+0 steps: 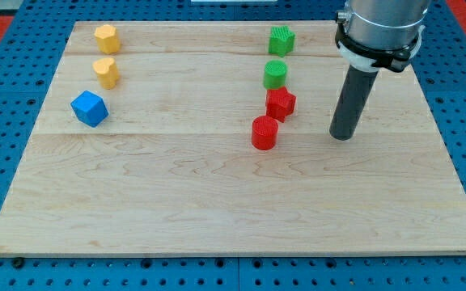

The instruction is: Separate red star from the green and red circles

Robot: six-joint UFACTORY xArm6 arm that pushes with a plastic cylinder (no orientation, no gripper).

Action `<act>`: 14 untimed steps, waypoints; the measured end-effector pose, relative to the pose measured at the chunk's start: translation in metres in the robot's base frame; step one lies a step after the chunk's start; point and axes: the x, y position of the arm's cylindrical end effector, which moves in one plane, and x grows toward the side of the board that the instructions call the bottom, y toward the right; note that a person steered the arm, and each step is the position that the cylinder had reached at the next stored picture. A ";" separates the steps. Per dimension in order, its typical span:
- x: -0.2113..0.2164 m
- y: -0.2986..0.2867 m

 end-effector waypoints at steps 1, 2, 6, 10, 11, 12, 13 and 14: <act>-0.065 0.060; -0.117 0.083; -0.247 0.016; -0.166 -0.097; -0.139 -0.099; -0.105 -0.099; -0.075 -0.099; -0.034 -0.105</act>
